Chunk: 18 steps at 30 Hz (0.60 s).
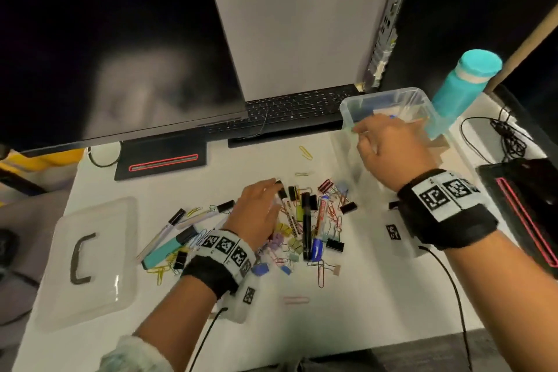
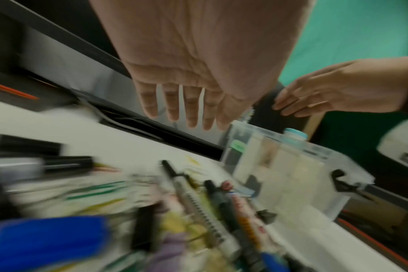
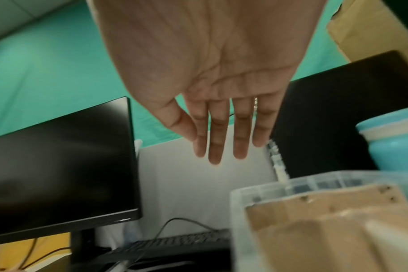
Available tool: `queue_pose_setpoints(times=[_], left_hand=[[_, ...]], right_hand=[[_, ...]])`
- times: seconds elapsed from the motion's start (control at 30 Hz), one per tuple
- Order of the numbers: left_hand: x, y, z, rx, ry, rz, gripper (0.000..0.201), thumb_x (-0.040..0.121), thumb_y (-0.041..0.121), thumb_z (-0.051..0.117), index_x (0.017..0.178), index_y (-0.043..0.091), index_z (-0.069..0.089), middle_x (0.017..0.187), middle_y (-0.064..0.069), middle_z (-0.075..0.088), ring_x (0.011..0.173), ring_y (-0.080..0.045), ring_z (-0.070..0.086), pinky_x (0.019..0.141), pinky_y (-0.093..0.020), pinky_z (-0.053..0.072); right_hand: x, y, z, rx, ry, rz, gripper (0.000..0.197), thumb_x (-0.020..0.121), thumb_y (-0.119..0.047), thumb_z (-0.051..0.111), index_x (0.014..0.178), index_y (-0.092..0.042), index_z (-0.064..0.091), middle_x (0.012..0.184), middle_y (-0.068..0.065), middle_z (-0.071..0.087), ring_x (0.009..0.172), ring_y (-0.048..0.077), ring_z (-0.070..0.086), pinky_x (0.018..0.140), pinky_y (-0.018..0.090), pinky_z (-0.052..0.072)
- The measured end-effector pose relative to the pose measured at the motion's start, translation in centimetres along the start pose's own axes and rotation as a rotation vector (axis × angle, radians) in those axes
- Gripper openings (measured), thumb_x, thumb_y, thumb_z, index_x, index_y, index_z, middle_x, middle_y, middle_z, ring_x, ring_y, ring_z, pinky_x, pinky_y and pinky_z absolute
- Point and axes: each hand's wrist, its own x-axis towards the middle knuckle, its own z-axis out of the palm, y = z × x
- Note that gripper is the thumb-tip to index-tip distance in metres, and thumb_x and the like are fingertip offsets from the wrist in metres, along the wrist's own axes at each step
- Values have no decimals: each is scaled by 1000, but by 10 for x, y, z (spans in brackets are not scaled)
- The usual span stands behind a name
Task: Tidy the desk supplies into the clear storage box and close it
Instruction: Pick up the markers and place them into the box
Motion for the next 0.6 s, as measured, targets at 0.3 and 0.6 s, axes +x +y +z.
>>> queue_pose_setpoints(times=[0.3,0.6], left_hand=[[-53,-107,-17,113,162,-315,33,92,16,47,123,21,57,127,-4,56,115,-28,47,99,-39,39],[-17,-122,-24,350,-35,-343,33,93,26,45,125,24,49,126,-3,50,116,-25,44,94,-38,38]], right_hand=[[-39,-73,129,14,-474,178,23,92,-22,44,104,-7,56,109,13,60,99,29,60,83,34,49],[-33,-91,168,-159,-576,315,49,90,-38,51,127,-9,43,132,11,48,119,30,48,95,40,44]])
